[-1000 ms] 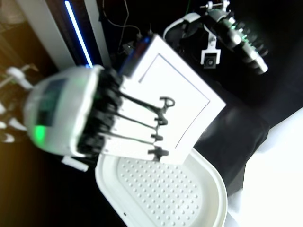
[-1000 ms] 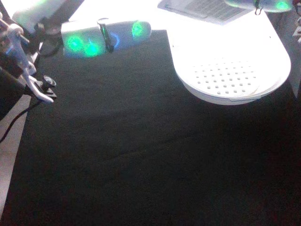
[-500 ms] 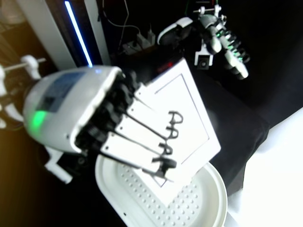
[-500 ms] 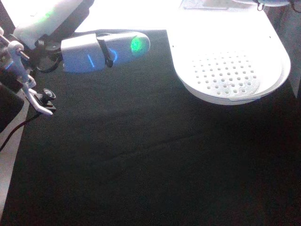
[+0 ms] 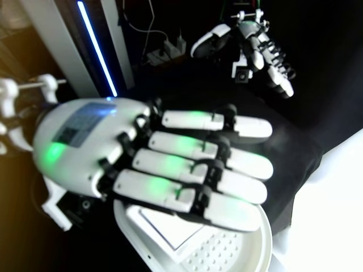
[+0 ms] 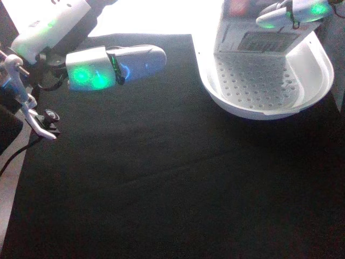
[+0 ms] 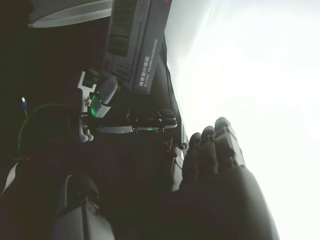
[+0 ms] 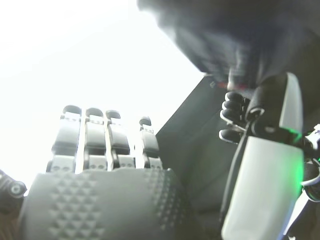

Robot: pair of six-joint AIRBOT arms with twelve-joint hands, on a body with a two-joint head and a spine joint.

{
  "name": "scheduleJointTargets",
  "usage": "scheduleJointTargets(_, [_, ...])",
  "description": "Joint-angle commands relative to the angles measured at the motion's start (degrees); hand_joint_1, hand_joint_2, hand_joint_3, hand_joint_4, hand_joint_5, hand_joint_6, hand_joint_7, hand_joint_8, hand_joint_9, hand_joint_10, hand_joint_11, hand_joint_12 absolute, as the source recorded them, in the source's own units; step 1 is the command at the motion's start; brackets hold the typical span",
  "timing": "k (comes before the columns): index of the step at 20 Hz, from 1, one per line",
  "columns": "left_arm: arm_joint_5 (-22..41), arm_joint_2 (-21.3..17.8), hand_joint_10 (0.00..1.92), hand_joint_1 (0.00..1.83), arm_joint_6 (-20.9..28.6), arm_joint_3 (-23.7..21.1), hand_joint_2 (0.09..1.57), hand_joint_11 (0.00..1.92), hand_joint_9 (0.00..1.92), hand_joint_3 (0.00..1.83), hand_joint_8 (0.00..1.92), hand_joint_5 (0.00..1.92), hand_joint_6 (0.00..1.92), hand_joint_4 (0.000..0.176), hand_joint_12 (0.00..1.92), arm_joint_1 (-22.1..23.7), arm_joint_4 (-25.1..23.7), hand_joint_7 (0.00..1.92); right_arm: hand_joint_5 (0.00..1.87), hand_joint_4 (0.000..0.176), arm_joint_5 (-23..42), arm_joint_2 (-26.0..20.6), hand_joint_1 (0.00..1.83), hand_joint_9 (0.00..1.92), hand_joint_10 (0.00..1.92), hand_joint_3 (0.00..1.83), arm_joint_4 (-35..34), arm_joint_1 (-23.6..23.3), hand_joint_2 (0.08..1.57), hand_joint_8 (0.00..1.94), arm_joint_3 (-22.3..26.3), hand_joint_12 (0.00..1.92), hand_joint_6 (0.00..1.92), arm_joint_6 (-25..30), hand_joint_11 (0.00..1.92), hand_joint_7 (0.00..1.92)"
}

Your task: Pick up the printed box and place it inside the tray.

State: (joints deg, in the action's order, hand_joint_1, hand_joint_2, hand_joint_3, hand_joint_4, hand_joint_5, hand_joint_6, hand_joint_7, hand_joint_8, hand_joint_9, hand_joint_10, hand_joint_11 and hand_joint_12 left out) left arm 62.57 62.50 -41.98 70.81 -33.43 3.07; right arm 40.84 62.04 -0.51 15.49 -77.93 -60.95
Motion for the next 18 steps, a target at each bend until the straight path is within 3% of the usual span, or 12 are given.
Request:
scheduleJointTargets(1, [7.18,-0.53,0.00,0.37,0.45,0.03,0.89,0.00,0.00,0.00,0.00,0.00,0.00,0.176,0.00,0.11,0.58,0.00,0.00,0.176,6.77,-0.56,0.81,0.00,0.00,0.00,-0.67,-1.00,0.63,0.00,0.09,0.00,0.00,-0.26,0.00,0.00])
scheduleJointTargets(8, [7.29,-0.55,0.00,0.36,0.45,-0.13,0.89,0.00,0.00,0.00,0.00,0.00,0.00,0.176,0.00,-0.50,1.13,0.00,0.00,0.176,6.80,-1.27,0.75,0.00,0.00,0.00,0.27,-0.99,0.64,0.00,2.27,0.00,0.00,-0.24,0.00,0.00])
scheduleJointTargets(12, [8.03,-0.75,0.00,0.38,0.45,-0.14,0.88,0.00,0.00,0.00,0.00,0.00,0.00,0.176,0.00,-1.06,1.85,0.00,0.00,0.176,6.83,-1.99,0.81,0.00,0.00,0.00,0.65,-0.99,0.62,0.00,3.44,0.00,0.00,-0.04,0.00,0.00])
scheduleJointTargets(18, [13.52,-3.67,0.00,0.46,0.45,-2.74,0.86,0.00,0.00,0.00,0.00,0.00,0.00,0.176,0.00,-3.96,4.71,0.00,0.00,0.176,13.55,-4.05,0.88,0.00,0.00,0.00,3.70,0.94,0.61,0.00,4.44,0.00,0.00,10.13,0.00,0.00])
